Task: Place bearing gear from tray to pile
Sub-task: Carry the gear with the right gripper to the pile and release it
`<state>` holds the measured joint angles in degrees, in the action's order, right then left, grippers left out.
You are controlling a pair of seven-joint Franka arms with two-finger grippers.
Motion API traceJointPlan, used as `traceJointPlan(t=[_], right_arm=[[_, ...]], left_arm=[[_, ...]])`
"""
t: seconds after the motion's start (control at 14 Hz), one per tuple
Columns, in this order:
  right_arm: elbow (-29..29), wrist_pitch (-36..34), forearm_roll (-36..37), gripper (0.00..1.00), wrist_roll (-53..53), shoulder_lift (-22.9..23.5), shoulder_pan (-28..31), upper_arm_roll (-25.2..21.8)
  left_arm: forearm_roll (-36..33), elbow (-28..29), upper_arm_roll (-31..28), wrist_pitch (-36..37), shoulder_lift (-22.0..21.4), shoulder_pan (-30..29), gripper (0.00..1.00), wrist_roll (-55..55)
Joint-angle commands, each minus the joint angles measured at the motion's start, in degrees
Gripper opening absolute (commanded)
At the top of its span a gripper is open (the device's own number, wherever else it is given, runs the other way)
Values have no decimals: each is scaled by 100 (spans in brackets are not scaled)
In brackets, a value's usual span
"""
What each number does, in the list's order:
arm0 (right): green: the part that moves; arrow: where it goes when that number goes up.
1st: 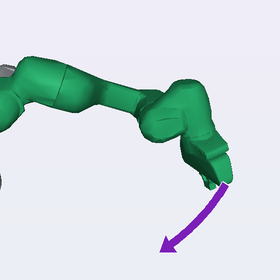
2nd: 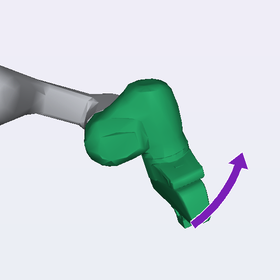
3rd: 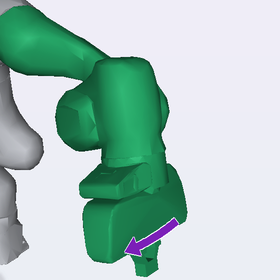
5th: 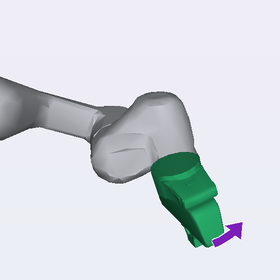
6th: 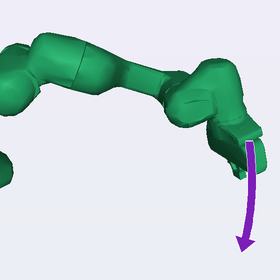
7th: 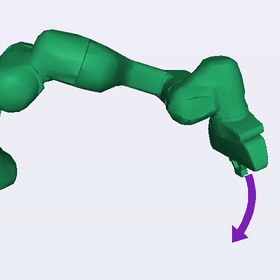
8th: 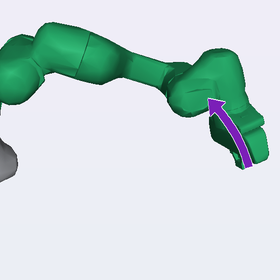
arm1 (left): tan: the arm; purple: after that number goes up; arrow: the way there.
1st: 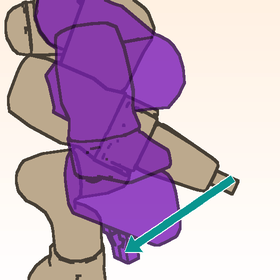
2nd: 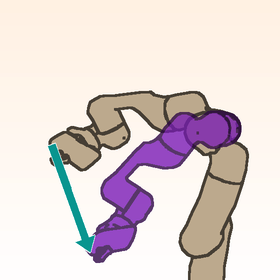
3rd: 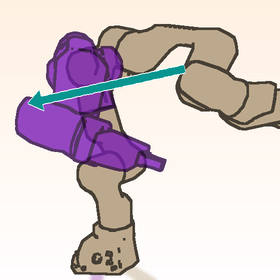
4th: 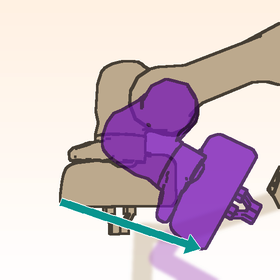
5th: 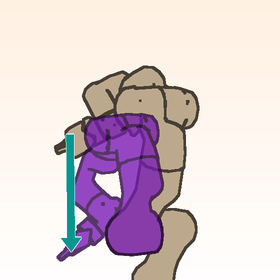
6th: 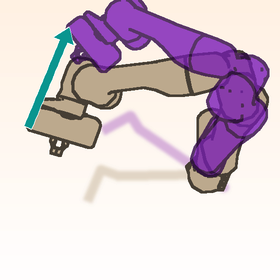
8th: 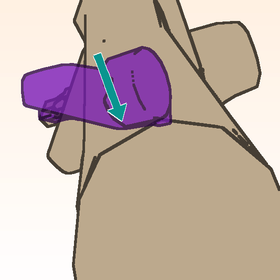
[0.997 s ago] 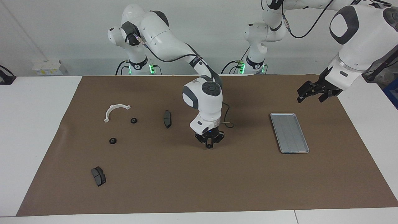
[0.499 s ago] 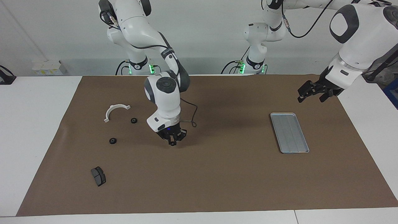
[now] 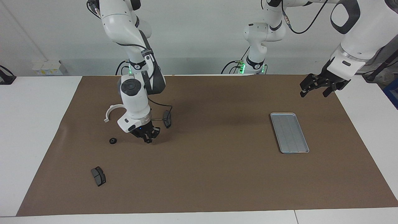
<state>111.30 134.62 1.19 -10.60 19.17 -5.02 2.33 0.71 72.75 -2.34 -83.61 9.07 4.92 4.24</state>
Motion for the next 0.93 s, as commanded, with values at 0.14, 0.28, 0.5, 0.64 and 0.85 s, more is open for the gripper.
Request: traceJointPlan(t=[0.14, 0.28, 0.5, 0.64, 0.85], right_arm=[[85, 652, -154, 22, 261, 148, 291, 93], [-11, 679, -163, 75, 261, 166, 300, 93], [-125, 662, -171, 100, 199, 131, 291, 84], [-117, 504, -180, 100, 164, -131, 256, 75], [-126, -373, -180, 100, -187, -755, 221, 75]], left_arm=[[-720, 20, 14, 2, -72, 342, 100, 164], [-721, 20, 23, 2, -54, 334, 100, 278], [-747, 90, -3, 46, 16, 316, 100, 630], [-905, 99, -3, 2, 25, 343, 100, 526], [-539, 99, 6, -51, 7, 290, 100, 507]])
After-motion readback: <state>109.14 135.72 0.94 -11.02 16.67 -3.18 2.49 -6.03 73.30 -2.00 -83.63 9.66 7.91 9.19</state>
